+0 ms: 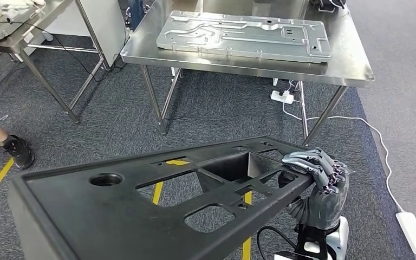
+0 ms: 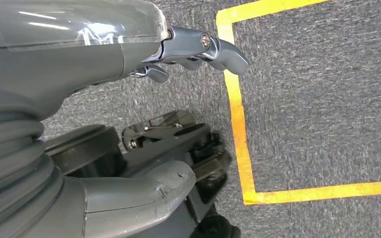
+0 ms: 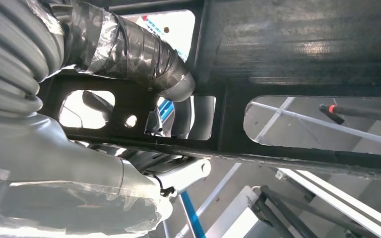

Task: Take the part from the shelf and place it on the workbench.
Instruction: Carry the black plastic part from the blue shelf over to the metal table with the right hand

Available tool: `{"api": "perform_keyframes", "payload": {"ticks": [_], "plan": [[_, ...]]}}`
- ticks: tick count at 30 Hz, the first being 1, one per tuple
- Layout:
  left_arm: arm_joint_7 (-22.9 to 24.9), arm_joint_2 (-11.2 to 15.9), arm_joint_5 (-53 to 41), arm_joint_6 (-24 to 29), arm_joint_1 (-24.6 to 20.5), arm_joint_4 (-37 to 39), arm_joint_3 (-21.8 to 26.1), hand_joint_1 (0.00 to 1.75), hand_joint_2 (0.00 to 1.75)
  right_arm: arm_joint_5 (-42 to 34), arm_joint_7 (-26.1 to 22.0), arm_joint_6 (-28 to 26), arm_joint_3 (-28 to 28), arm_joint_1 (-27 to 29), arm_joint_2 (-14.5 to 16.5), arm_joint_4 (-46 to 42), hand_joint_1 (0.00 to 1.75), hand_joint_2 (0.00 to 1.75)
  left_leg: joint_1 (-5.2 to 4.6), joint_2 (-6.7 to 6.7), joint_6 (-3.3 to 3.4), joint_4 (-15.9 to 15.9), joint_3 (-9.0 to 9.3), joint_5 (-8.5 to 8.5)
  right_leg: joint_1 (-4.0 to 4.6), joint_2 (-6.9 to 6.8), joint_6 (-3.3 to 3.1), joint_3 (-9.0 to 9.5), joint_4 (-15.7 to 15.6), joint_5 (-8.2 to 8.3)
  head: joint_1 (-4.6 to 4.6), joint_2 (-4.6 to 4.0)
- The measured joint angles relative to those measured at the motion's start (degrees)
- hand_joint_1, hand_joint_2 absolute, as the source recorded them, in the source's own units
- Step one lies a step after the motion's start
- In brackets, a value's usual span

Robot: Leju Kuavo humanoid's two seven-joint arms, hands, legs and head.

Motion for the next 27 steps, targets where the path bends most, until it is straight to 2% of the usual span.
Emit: {"api": "perform_keyframes", "payload": {"ticks": [1, 2, 3, 4, 5, 8, 9, 10, 11, 13, 14, 15, 16, 17, 19, 21, 24, 25, 27], "plan": [[-0.01, 0.01, 0.01, -0.03, 0.00, 0.00, 0.00, 0.00, 1.75, -0.01, 0.00, 0.00, 0.00, -0.03, 0.00, 0.01, 1.75, 1.75, -0.02, 0.00, 0.19, -2.77, 1.20, 1.99, 0.06, 0.05, 0.05, 0.14, 0.04, -0.09, 0.00, 0.00], [-0.01, 0.02, 0.00, -0.08, -0.04, 0.00, 0.00, 0.00, 1.75, -0.01, 0.00, 0.00, 0.00, -0.10, 0.00, 0.01, 1.75, 1.75, -0.06, 0.01, 0.51, -7.07, 3.16, 4.33, 0.11, 0.09, 0.15, 0.29, 0.07, -0.20, 0.00, 0.00], [-0.01, 0.03, -0.01, -0.13, -0.14, 0.00, 0.00, 0.00, 1.75, -0.02, 0.00, 0.01, 0.00, -0.22, 0.00, 0.01, 1.75, 1.75, -0.20, 0.04, 0.84, -11.15, 5.02, 5.97, 0.24, 0.12, 0.31, 0.37, 0.17, -0.33, 0.00, 0.00], [-0.01, 0.03, -0.02, -0.17, -0.26, 0.00, 0.00, 0.00, 1.75, -0.04, 0.01, 0.05, -0.01, -0.42, -0.01, 0.01, 1.75, 1.75, -0.33, 0.05, 1.15, -14.18, 6.38, 7.02, 0.33, 0.14, 0.54, 0.36, 0.25, -0.41, 0.00, 0.00], [-0.01, 0.04, -0.03, -0.20, -0.35, 0.00, 0.00, 0.00, 1.75, -0.06, 0.03, 0.09, -0.01, -0.65, -0.01, 0.04, 1.75, 1.75, -0.48, 0.06, 1.39, -15.81, 7.07, 7.38, 0.38, 0.14, 0.80, 0.31, 0.30, -0.45, 0.00, 0.00], [-0.01, 0.02, -0.07, -0.23, -0.44, 0.00, 0.00, 0.00, 1.75, -0.18, 0.13, 0.18, -0.03, -1.41, -0.01, 0.18, 1.75, 1.75, -0.42, 0.02, 2.05, -16.52, 7.22, 7.63, 0.37, 0.14, 1.74, 0.25, 0.31, -0.48, 0.01, 0.00], [-0.01, -0.01, -0.08, -0.23, -0.49, 0.00, 0.00, 0.00, 1.75, -0.21, 0.15, 0.18, -0.07, -1.63, -0.01, 0.19, 1.75, 1.75, -0.25, 0.04, 2.41, -16.82, 7.34, 7.83, 0.36, 0.15, 2.03, -0.01, 0.98, -1.04, 0.03, 0.00], [-0.01, -0.03, -0.10, -0.24, -0.58, 0.00, 0.00, 0.00, 1.75, -0.24, 0.16, 0.18, -0.13, -1.83, -0.01, 0.21, 1.75, 1.75, -0.07, 0.07, 2.75, -17.12, 7.43, 8.02, 0.34, 0.16, 2.33, -0.82, 2.78, -2.26, 0.03, 0.00], [-0.01, -0.05, -0.12, -0.25, -0.66, 0.00, 0.00, 0.00, 1.75, -0.27, 0.17, 0.18, -0.19, -1.95, -0.01, 0.25, 1.75, 1.75, -0.02, 0.12, 2.97, -17.25, 7.48, 8.11, 0.20, 0.17, 2.58, -2.31, 5.95, -4.08, 0.03, 0.00], [-0.01, -0.07, -0.16, -0.26, -0.74, 0.00, 0.00, 0.00, 1.75, -0.31, 0.17, 0.18, -0.30, -2.07, -0.01, 0.40, 1.75, 1.75, -0.07, 0.13, 3.14, -17.26, 7.42, 8.10, 0.01, 0.17, 3.02, -6.28, 13.82, -7.61, 0.03, 0.00], [-0.01, -0.08, -0.19, -0.26, -0.72, 0.00, 0.00, 0.00, 1.75, -0.32, 0.18, 0.18, -0.33, -2.08, -0.01, 0.51, 1.75, 1.75, -0.09, 0.12, 3.13, -17.23, 7.41, 8.07, -0.09, 0.16, 3.17, -7.64, 16.30, -8.09, 0.03, 0.00], [-0.01, -0.09, -0.22, -0.27, -0.71, 0.00, 0.00, 0.00, 1.75, -0.33, 0.19, 0.19, -0.38, -2.10, -0.01, 0.61, 1.75, 1.75, -0.09, 0.08, 3.10, -17.18, 7.44, 8.02, -0.19, 0.16, 3.26, -7.94, 16.51, -7.36, 0.03, 0.00], [-0.01, -0.10, -0.29, -0.27, -0.71, 0.00, 0.00, 0.00, 1.75, -0.35, 0.22, 0.20, -0.43, -2.14, -0.01, 0.68, 1.75, 1.75, -0.07, 0.03, 3.04, -17.11, 7.51, 7.92, -0.30, 0.15, 3.29, -7.05, 14.38, -5.58, 0.03, 0.00], [-0.01, -0.13, -0.35, -0.29, -0.72, 0.00, 0.00, 0.00, 1.75, -0.37, 0.26, 0.23, -0.48, -2.23, -0.01, 0.72, 1.75, 1.75, -0.06, -0.04, 2.92, -16.98, 7.60, 7.78, -0.42, 0.14, 3.26, -5.29, 10.59, -3.29, 0.04, 0.00], [-0.02, -0.19, -0.44, -0.33, -0.75, 0.00, 0.00, 0.00, 1.75, -0.42, 0.34, 0.31, -0.54, -2.53, -0.01, 0.76, 1.75, 1.75, -0.22, -0.12, 2.45, -16.59, 7.60, 7.37, -0.42, 0.17, 2.94, -1.87, 3.37, -0.46, 0.02, 0.00], [-0.08, -0.21, -0.48, -0.36, -0.78, 0.00, -0.01, 0.00, 1.75, -0.44, 0.37, 0.34, -0.55, -2.66, -0.01, 0.80, 1.75, 1.75, -0.44, -0.13, 1.87, -16.36, 7.49, 7.12, -0.19, 0.27, 2.39, -0.90, 0.97, -0.18, 0.00, 0.00], [-0.50, -0.19, -0.62, -0.36, -0.60, 0.00, -0.04, 0.00, 1.75, -0.08, 0.03, 0.21, -0.55, -1.81, -0.05, 0.42, 1.75, 1.75, -0.35, -0.09, 1.03, -15.82, 7.39, 6.40, -0.29, 0.27, 1.29, -0.72, 0.69, -0.10, 0.01, 0.00], [-0.73, -0.17, -0.68, -0.37, -0.45, 0.00, -0.06, 0.00, 1.75, 0.12, -0.32, 0.18, -0.55, -1.17, -0.04, 0.08, 1.75, 1.75, -0.27, -0.06, 0.74, -14.31, 6.82, 5.33, -0.40, 0.19, 0.90, -0.53, 0.53, -0.09, 0.01, 0.00], [-1.17, -0.16, -0.86, -0.42, -0.04, 0.00, -0.11, 0.00, 1.75, 0.46, -1.22, 0.15, -0.55, 0.38, -0.01, -0.70, 1.75, 1.75, -0.10, 0.00, 0.23, -7.56, 3.83, 1.66, -0.39, 0.03, 0.38, -0.31, 0.43, -0.21, -0.01, 0.00]]}}
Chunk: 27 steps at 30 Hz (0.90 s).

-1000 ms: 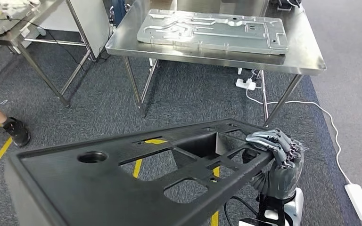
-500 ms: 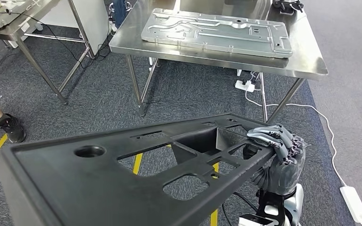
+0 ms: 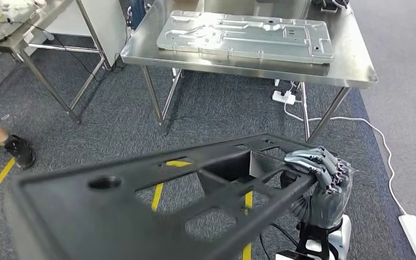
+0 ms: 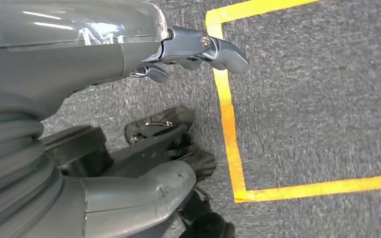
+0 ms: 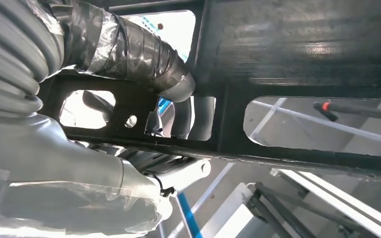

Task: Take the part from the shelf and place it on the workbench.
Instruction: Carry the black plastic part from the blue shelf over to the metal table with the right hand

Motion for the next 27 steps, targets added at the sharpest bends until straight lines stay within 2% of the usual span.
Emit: {"api": "perform_keyframes", "payload": {"ticks": [1, 2, 3, 4, 6, 7, 8, 9, 12, 13, 14, 16, 17, 18, 19, 20, 22, 23, 24, 27], "plan": [[-0.13, 0.00, -0.08, -0.03, 0.23, 0.00, -0.02, 0.00, 1.75, 0.09, -0.36, 0.00, 0.00, 0.74, 0.02, -0.24, 1.75, 1.75, 0.05, 0.01, -0.18, 4.16, -2.01, -1.76, 0.09, -0.03, -0.14, 0.01, 0.05, -0.07, -0.01, 0.00], [-0.20, 0.01, -0.13, -0.07, 0.46, 0.00, -0.03, 0.00, 1.75, 0.15, -0.61, 0.00, 0.00, 1.38, 0.02, -0.42, 1.75, 1.75, 0.09, 0.01, -0.27, 7.31, -3.64, -2.71, 0.19, -0.02, -0.23, 0.03, 0.11, -0.15, 0.00, 0.00], [-0.24, 0.02, -0.14, -0.08, 0.66, 0.00, -0.04, 0.00, 1.75, 0.17, -0.78, 0.00, 0.00, 1.89, 0.02, -0.52, 1.75, 1.75, 0.08, 0.01, -0.21, 8.36, -4.30, -2.44, 0.30, 0.03, -0.29, 0.08, 0.18, -0.24, 0.00, 0.00], [-0.24, 0.03, -0.14, -0.09, 0.78, 0.00, -0.04, 0.00, 1.75, 0.16, -0.87, 0.00, 0.00, 2.25, 0.02, -0.60, 1.75, 1.75, 0.06, 0.01, -0.03, 6.97, -3.78, -1.01, 0.40, 0.11, -0.31, 0.18, 0.25, -0.34, 0.00, 0.00], [-0.24, 0.08, -0.14, -0.09, 0.81, 0.00, -0.05, 0.00, 1.75, 0.07, -1.00, 0.00, 0.00, 2.60, 0.02, -0.73, 1.75, 1.75, -0.12, 0.01, 0.75, -1.00, -0.16, 3.19, 0.59, 0.24, -0.23, 0.47, 0.38, -0.57, 0.01, 0.00], [-0.25, 0.11, -0.14, -0.10, 0.74, 0.00, -0.06, 0.00, 1.75, -0.04, -1.06, 0.00, 0.00, 2.65, 0.02, -0.79, 1.75, 1.75, -0.27, 0.03, 1.13, -4.72, 1.57, 4.62, 0.73, 0.28, -0.09, 0.55, 0.45, -0.68, 0.01, 0.00], [-0.25, 0.14, -0.14, -0.11, 0.66, 0.00, -0.08, 0.00, 1.75, -0.18, -1.10, 0.00, 0.00, 2.67, 0.02, -0.83, 1.75, 1.75, -0.41, 0.05, 1.41, -7.12, 2.67, 5.34, 0.81, 0.29, 0.13, 0.56, 0.50, -0.75, 0.01, 0.00], [-0.25, 0.16, -0.13, -0.16, 0.60, 0.00, -0.09, 0.00, 1.75, -0.32, -1.14, 0.00, 0.00, 2.68, 0.02, -0.86, 1.75, 1.75, -0.56, 0.06, 1.57, -8.05, 3.06, 5.37, 0.83, 0.28, 0.41, 0.53, 0.49, -0.77, 0.01, 0.00], [-0.24, 0.16, -0.11, -0.31, 0.54, 0.00, -0.11, 0.00, 1.75, -0.49, -1.17, 0.00, 0.00, 2.54, 0.02, -0.91, 1.75, 1.75, -0.39, 0.07, 2.13, -8.88, 3.32, 5.91, 0.84, 0.21, 1.39, 0.50, 0.50, -0.95, 0.02, 0.00], [-0.24, 0.15, -0.10, -0.32, 0.49, 0.00, -0.11, 0.00, 1.75, -0.51, -1.18, -0.01, -0.01, 2.45, 0.02, -0.95, 1.75, 1.75, -0.22, 0.11, 2.45, -9.30, 3.47, 6.19, 0.85, 0.20, 1.65, 0.12, 1.45, -1.73, 0.04, 0.00], [-0.23, 0.14, -0.09, -0.33, 0.42, 0.00, -0.12, 0.00, 1.75, -0.53, -1.18, -0.02, -0.01, 2.40, 0.02, -0.98, 1.75, 1.75, -0.04, 0.16, 2.73, -9.67, 3.60, 6.43, 0.83, 0.20, 1.88, -0.84, 3.60, -3.17, 0.06, 0.00], [-0.22, 0.13, -0.07, -0.35, 0.36, 0.00, -0.13, 0.00, 1.75, -0.57, -1.18, -0.03, -0.02, 2.43, 0.02, -1.01, 1.75, 1.75, -0.08, 0.23, 2.98, -9.76, 3.55, 6.51, 0.62, 0.21, 2.24, -4.28, 10.79, -6.97, 0.08, 0.00], [-0.22, 0.13, -0.06, -0.36, 0.39, 0.00, -0.12, 0.00, 1.75, -0.59, -1.17, -0.03, -0.02, 2.48, 0.02, -1.01, 1.75, 1.75, -0.11, 0.25, 2.99, -9.74, 3.52, 6.49, 0.50, 0.20, 2.41, -5.98, 14.15, -8.18, 0.08, 0.00], [-0.22, 0.13, -0.03, -0.36, 0.43, 0.00, -0.11, 0.00, 1.75, -0.59, -1.16, -0.02, -0.02, 2.53, 0.02, -1.00, 1.75, 1.75, -0.12, 0.25, 2.96, -9.71, 3.52, 6.46, 0.37, 0.20, 2.56, -6.91, 15.84, -8.26, 0.08, 0.00], [-0.24, 0.12, 0.02, -0.34, 0.46, 0.00, -0.11, 0.00, 1.75, -0.59, -1.15, -0.02, -0.02, 2.54, 0.02, -1.00, 1.75, 1.75, -0.10, 0.22, 2.89, -9.65, 3.57, 6.41, 0.24, 0.19, 2.65, -6.73, 15.26, -7.16, 0.09, 0.00], [-0.30, 0.10, 0.12, -0.26, 0.47, 0.00, -0.10, 0.00, 1.75, -0.59, -1.13, -0.02, -0.02, 2.53, 0.02, -1.00, 1.75, 1.75, -0.06, 0.17, 2.77, -9.55, 3.64, 6.31, 0.10, 0.18, 2.70, -5.44, 12.49, -5.16, 0.09, 0.00], [-0.55, 0.03, 0.33, 0.04, 0.43, 0.00, -0.10, 0.00, 1.75, -0.56, -1.11, -0.03, -0.02, 2.51, 0.02, -1.01, 1.75, 1.75, -0.13, 0.04, 2.30, -9.10, 3.67, 5.93, -0.02, 0.16, 2.58, -1.68, 4.57, -1.52, 0.10, 0.00], [-0.68, 0.01, 0.42, 0.21, 0.38, 0.00, -0.10, 0.00, 1.75, -0.54, -1.11, -0.04, -0.02, 2.54, 0.03, -1.04, 1.75, 1.75, -0.24, -0.01, 2.02, -8.88, 3.61, 5.75, 0.01, 0.20, 2.36, -0.46, 1.93, -0.66, 0.08, 0.00], [-0.79, 0.00, 0.51, 0.34, 0.35, 0.00, -0.10, 0.00, 1.75, -0.50, -1.12, -0.05, -0.02, 2.60, 0.05, -1.07, 1.75, 1.75, -0.36, -0.03, 1.74, -8.74, 3.54, 5.62, 0.10, 0.26, 2.10, 0.08, 0.66, -0.48, 0.07, 0.00], [-0.90, 0.00, 0.91, 0.56, 0.29, 0.00, -0.09, 0.00, 1.75, -0.37, -1.14, -0.05, -0.04, 2.91, 0.10, -1.19, 1.75, 1.75, -0.31, -0.03, 0.91, -8.51, 3.54, 5.29, 0.17, 0.41, 1.07, 0.13, 0.44, -0.50, 0.07, 0.00]]}}
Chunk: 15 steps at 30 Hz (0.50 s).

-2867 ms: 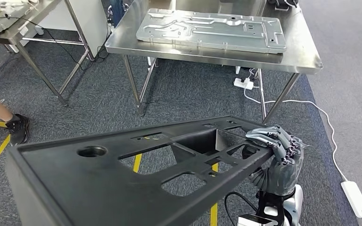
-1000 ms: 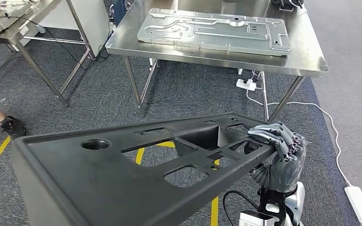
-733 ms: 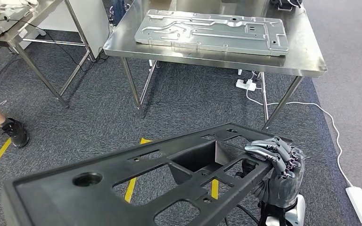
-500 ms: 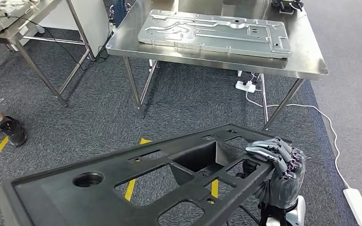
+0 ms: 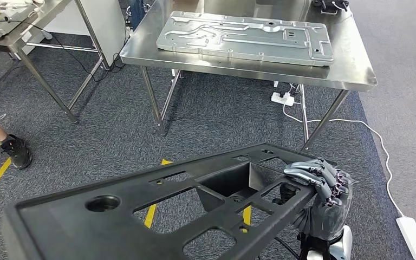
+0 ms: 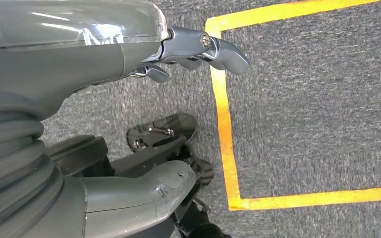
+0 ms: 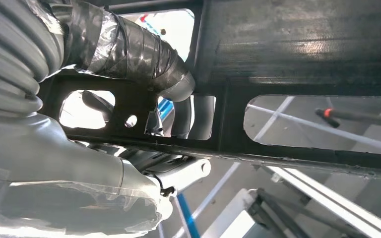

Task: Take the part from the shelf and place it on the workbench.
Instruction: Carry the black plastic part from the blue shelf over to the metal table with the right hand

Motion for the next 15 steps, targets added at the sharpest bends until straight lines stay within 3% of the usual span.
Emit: {"api": "perform_keyframes", "payload": {"ticks": [2, 5, 6, 7, 8, 9, 11, 12, 15], "plan": [[-0.05, -0.01, 0.10, 0.04, -0.02, 0.00, 0.01, 0.00, 1.75, 0.07, -0.03, 0.01, -0.01, 0.11, 0.05, -0.15, 1.75, 1.75, 0.16, 0.03, -0.60, 3.01, -1.22, -2.09, -0.21, -0.09, -0.74, 0.18, -0.30, 0.13, -0.01, 0.00], [-0.76, -0.02, -0.05, 0.08, 0.16, 0.00, 0.01, 0.00, 1.75, 0.26, -0.38, 0.01, -0.01, 0.61, 0.21, -0.29, 1.75, 1.75, 0.37, 0.07, -1.19, 14.27, -6.45, -7.49, -0.11, -0.21, -1.21, 0.18, -0.30, 0.08, -0.02, 0.00], [-1.28, -0.02, -0.26, 0.29, 0.30, 0.00, 0.01, 0.00, 1.75, 0.36, -0.59, 0.01, -0.01, 0.93, 0.29, -0.31, 1.75, 1.75, 0.39, 0.08, -1.20, 16.61, -7.61, -7.99, -0.02, -0.22, -1.26, 0.19, -0.24, 0.03, -0.02, 0.00], [-1.92, -0.02, -0.59, 0.78, 0.45, 0.00, -0.02, 0.00, 1.75, 0.45, -0.83, 0.01, -0.01, 1.28, 0.36, -0.32, 1.75, 1.75, 0.38, 0.08, -1.10, 16.67, -7.70, -7.29, 0.07, -0.19, -1.30, 0.22, -0.17, -0.02, -0.03, 0.00], [-2.47, -0.02, -0.98, 1.48, 0.56, 0.00, -0.08, 0.00, 1.75, 0.51, -1.04, 0.01, -0.01, 1.59, 0.43, -0.37, 1.75, 1.75, 0.35, 0.08, -0.86, 14.30, -6.62, -5.55, 0.17, -0.14, -1.31, 0.31, -0.11, -0.09, -0.03, 0.00], [-2.88, -0.02, -1.40, 2.31, 0.62, 0.00, -0.19, 0.00, 1.75, 0.55, -1.28, 0.01, -0.02, 1.88, 0.50, -0.44, 1.75, 1.75, 0.29, 0.07, -0.47, 10.15, -4.66, -3.26, 0.25, -0.09, -1.28, 0.41, -0.06, -0.17, -0.02, 0.00], [-2.72, -0.02, -1.82, 3.29, 0.57, 0.00, -0.45, 0.00, 1.75, 0.52, -1.56, 0.01, -0.06, 2.23, 0.65, -0.61, 1.75, 1.75, -0.04, 0.10, 0.30, 2.61, -1.11, -0.43, 0.46, -0.03, -1.01, 0.48, 0.04, -0.32, -0.02, 0.00], [-2.37, -0.02, -1.71, 2.93, 0.53, 0.00, -0.54, 0.00, 1.75, 0.45, -1.63, 0.01, -0.08, 2.29, 0.69, -0.66, 1.75, 1.75, -0.23, 0.11, 0.55, 0.76, -0.29, 0.00, 0.50, -0.02, -0.77, 0.43, 0.06, -0.33, -0.02, 0.00], [-1.99, -0.03, -0.43, -1.06, 0.62, 0.00, -0.55, 0.00, 1.75, -0.02, -1.45, 0.01, -0.09, 2.05, 0.73, -0.66, 1.75, 1.75, -0.29, 0.16, 1.06, -0.30, -0.04, 0.35, 0.41, -0.06, 0.23, 0.41, -0.11, -0.22, -0.01, 0.00]]}}
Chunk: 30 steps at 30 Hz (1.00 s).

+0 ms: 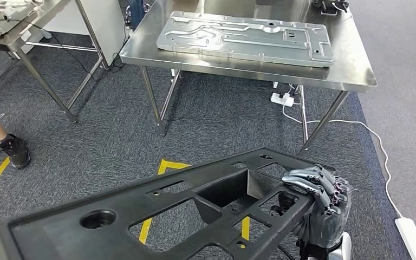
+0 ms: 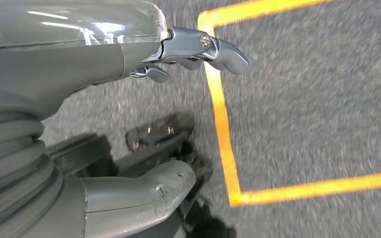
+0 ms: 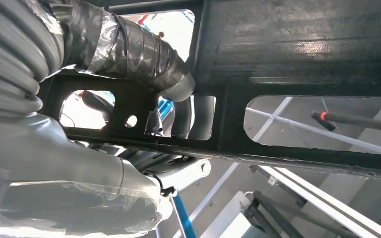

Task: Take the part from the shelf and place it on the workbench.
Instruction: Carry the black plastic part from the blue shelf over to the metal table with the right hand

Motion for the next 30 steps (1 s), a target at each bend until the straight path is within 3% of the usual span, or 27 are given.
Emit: {"api": "perform_keyframes", "payload": {"ticks": [2, 5, 6, 7, 8, 9, 11, 13, 16, 18, 20, 21, 22, 23, 26, 28, 30], "plan": [[-0.35, -0.01, 0.78, -2.81, -0.01, 0.00, 0.03, 0.00, 1.75, -0.31, 0.25, -0.01, 0.00, -0.49, 0.00, 0.02, 1.75, 1.75, 0.34, 0.09, 0.64, -0.80, 0.25, 0.56, -0.03, -0.04, 0.58, -0.78, 1.87, -1.49, 0.02, 0.00], [-0.77, 0.01, 1.12, -4.68, -0.01, 0.00, 0.08, 0.00, 1.75, -0.50, 0.42, -0.01, 0.00, -0.97, 0.00, 0.17, 1.75, 1.75, 0.39, 0.17, 1.01, -1.02, 0.19, 0.77, -0.27, -0.07, 1.21, -5.46, 11.70, -6.72, 0.03, 0.00], [-0.87, 0.01, 1.14, -4.93, 0.06, 0.00, 0.10, 0.00, 1.75, -0.50, 0.43, 0.00, 0.00, -0.99, 0.00, 0.29, 1.75, 1.75, 0.35, 0.17, 1.04, -0.96, 0.15, 0.75, -0.35, -0.07, 1.36, -6.77, 14.33, -7.42, 0.03, 0.00], [-1.00, 0.02, 1.13, -5.12, 0.12, 0.00, 0.11, 0.00, 1.75, -0.51, 0.48, 0.00, 0.00, -1.03, 0.00, 0.42, 1.75, 1.75, 0.33, 0.17, 1.06, -0.87, 0.12, 0.69, -0.41, -0.08, 1.45, -7.20, 15.08, -7.01, 0.02, 0.00], [-1.14, 0.03, 1.10, -5.29, 0.15, 0.00, 0.13, 0.00, 1.75, -0.52, 0.55, 0.00, 0.00, -1.14, 0.00, 0.54, 1.75, 1.75, 0.33, 0.14, 1.04, -0.73, 0.12, 0.61, -0.48, -0.09, 1.50, -6.60, 13.74, -5.60, 0.03, 0.00], [-1.29, 0.02, 1.03, -5.45, 0.16, 0.00, 0.13, 0.00, 1.75, -0.59, 0.70, 0.00, -0.01, -1.36, -0.01, 0.64, 1.75, 1.75, 0.33, 0.09, 0.96, -0.49, 0.13, 0.46, -0.57, -0.11, 1.49, -4.94, 10.34, -3.45, 0.03, 0.00], [-1.51, 0.02, 0.88, -5.59, 0.11, 0.00, 0.13, 0.00, 1.75, -0.89, 1.12, 0.00, -0.01, -2.11, -0.02, 0.85, 1.75, 1.75, 0.15, 0.01, 0.54, 0.24, -0.05, 0.01, -0.59, -0.12, 1.17, -1.59, 3.49, -0.76, 0.02, 0.00], [-1.70, 0.04, 0.77, -5.63, 0.01, 0.00, 0.13, 0.00, 1.75, -1.27, 1.46, 0.01, -0.01, -2.82, -0.03, 1.05, 1.75, 1.75, -0.12, -0.01, 0.02, 0.76, -0.32, -0.24, -0.43, -0.05, 0.64, -0.51, 0.93, -0.36, 0.00, 0.00], [-1.87, 0.09, 0.74, -5.64, -0.08, 0.00, 0.13, 0.00, 1.75, -1.46, 1.77, 0.03, -0.02, -3.44, -0.04, 1.37, 1.75, 1.75, -0.03, 0.00, -0.80, 1.29, -0.59, -0.74, -0.49, -0.03, -0.33, -0.55, 0.68, -0.06, 0.01, 0.00], [-1.92, 0.13, 0.72, -5.64, -0.13, 0.00, 0.13, 0.00, 1.75, -1.46, 1.82, 0.04, -0.02, -3.84, -0.04, 1.46, 1.75, 1.75, 0.20, 0.01, -1.54, 5.01, -2.21, -3.20, -0.78, -0.16, -0.90, -0.49, 0.43, 0.11, 0.00, 0.00], [-1.94, 0.15, 0.69, -5.64, -0.09, 0.00, 0.13, 0.00, 1.75, -1.46, 1.88, 0.04, -0.02, -4.02, -0.04, 1.63, 1.75, 1.75, 0.47, 0.02, -2.08, 12.68, -5.68, -6.91, -0.81, -0.25, -1.08, -0.61, 0.43, 0.11, -0.01, 0.00], [-1.94, 0.16, 0.68, -5.63, -0.01, 0.00, 0.13, 0.00, 1.75, -1.46, 1.91, 0.04, -0.02, -4.03, -0.04, 1.76, 1.75, 1.75, 0.59, 0.03, -2.23, 15.98, -7.25, -8.01, -0.81, -0.28, -1.08, -0.65, 0.44, 0.12, -0.01, 0.00], [-1.94, 0.18, 0.67, -5.62, 0.07, 0.00, 0.13, 0.00, 1.75, -1.46, 1.95, 0.04, -0.02, -4.03, -0.04, 1.90, 1.75, 1.75, 0.67, 0.03, -2.29, 17.47, -7.98, -8.04, -0.82, -0.28, -1.08, -0.66, 0.45, 0.12, -0.01, 0.00], [-1.94, 0.19, 0.67, -5.62, 0.12, 0.00, 0.13, 0.00, 1.75, -1.46, 1.96, 0.04, -0.02, -4.04, -0.04, 2.00, 1.75, 1.75, 0.71, 0.03, -2.26, 16.55, -7.51, -6.90, -0.83, -0.26, -1.07, -0.60, 0.45, 0.11, -0.02, 0.00], [-1.96, 0.25, 0.66, -5.61, 0.02, 0.00, 0.13, 0.00, 1.75, -1.46, 1.96, 0.04, -0.02, -4.15, -0.04, 2.08, 1.75, 1.75, 0.59, 0.02, -1.72, 4.86, -1.85, -1.48, -0.77, -0.20, -0.75, -0.32, 0.46, 0.06, 0.00, 0.00], [-2.01, 0.27, 0.61, -5.60, -0.09, 0.00, 0.13, 0.00, 1.75, -1.46, 2.04, 0.04, -0.02, -4.38, -0.04, 2.13, 1.75, 1.75, 0.28, -0.03, -1.26, 0.75, -0.03, -0.53, -0.70, -0.17, -0.09, -0.40, 0.37, 0.18, 0.01, 0.00], [-2.07, 0.27, 0.57, -5.59, -0.10, 0.00, 0.13, 0.00, 1.75, -1.49, 2.19, 0.05, -0.01, -4.74, -0.04, 2.22, 1.75, 1.75, 0.10, -0.07, -0.66, 0.41, -0.01, -0.36, -0.70, -0.17, 0.73, -0.38, 0.00, 0.46, 0.00, 0.00]]}}
